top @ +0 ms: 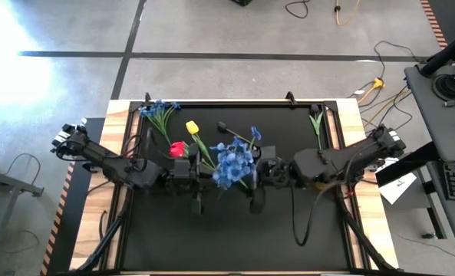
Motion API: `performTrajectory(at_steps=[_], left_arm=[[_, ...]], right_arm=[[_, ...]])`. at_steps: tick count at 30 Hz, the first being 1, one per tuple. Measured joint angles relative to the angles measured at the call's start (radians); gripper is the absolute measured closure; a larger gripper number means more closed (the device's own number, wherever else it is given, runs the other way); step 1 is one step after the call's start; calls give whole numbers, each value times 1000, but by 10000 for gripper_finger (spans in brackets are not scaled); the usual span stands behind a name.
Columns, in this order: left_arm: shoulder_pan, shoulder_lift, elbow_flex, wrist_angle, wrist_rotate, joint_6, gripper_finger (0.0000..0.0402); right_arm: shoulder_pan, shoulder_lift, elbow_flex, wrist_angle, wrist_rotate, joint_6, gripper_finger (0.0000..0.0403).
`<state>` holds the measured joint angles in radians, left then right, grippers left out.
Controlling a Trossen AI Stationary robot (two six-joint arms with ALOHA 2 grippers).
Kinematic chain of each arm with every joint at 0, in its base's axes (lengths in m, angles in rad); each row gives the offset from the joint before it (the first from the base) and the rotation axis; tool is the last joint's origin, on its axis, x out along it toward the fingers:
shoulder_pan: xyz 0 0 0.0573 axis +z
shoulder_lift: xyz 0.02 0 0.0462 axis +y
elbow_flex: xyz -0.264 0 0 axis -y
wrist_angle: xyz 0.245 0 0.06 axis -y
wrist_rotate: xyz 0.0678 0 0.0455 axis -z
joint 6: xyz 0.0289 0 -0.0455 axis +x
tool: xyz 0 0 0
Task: Sort flowers into vase by color
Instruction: Put the bottom blue flowers into the right yellow vase
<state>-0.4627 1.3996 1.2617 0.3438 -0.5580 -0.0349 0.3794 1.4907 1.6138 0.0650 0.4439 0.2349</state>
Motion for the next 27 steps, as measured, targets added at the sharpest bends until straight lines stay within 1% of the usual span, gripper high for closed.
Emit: performTrajectory(at_steps=[3, 7, 8, 12, 14, 16, 19, 21, 23, 27], left_arm=[[1, 0, 0, -9, -2, 0, 401], [3, 0, 0, -17, -41, 0, 396], [4, -3, 1, -33, -42, -1, 391], [6, -44, 1, -153, -44, -50, 352], [6, -80, 6, -265, -53, -99, 327], [6, -118, 22, -416, -54, -154, 301], [5, -165, 47, -655, -53, -250, 271], [5, -194, 52, -754, -55, -307, 257], [5, -220, 49, -796, -70, -333, 249], [5, -253, 35, -822, -141, -341, 247]], right_arm=[[-5, 0, 0, 1, -2, -4, 259], [-11, 0, 0, -5, -7, -17, 360], [-13, 0, 0, -16, -7, -23, 376], [-15, -18, 0, -86, -7, -37, 387], [-16, -54, -1, -157, -7, -45, 388], [-16, -105, -1, -256, -2, -31, 388], [-15, -189, 1, -466, 0, 14, 388], [-10, -245, 1, -631, 5, 65, 389], [1, -301, 1, -826, 41, 128, 389], [48, -396, -18, -1206, 178, 323, 389]])
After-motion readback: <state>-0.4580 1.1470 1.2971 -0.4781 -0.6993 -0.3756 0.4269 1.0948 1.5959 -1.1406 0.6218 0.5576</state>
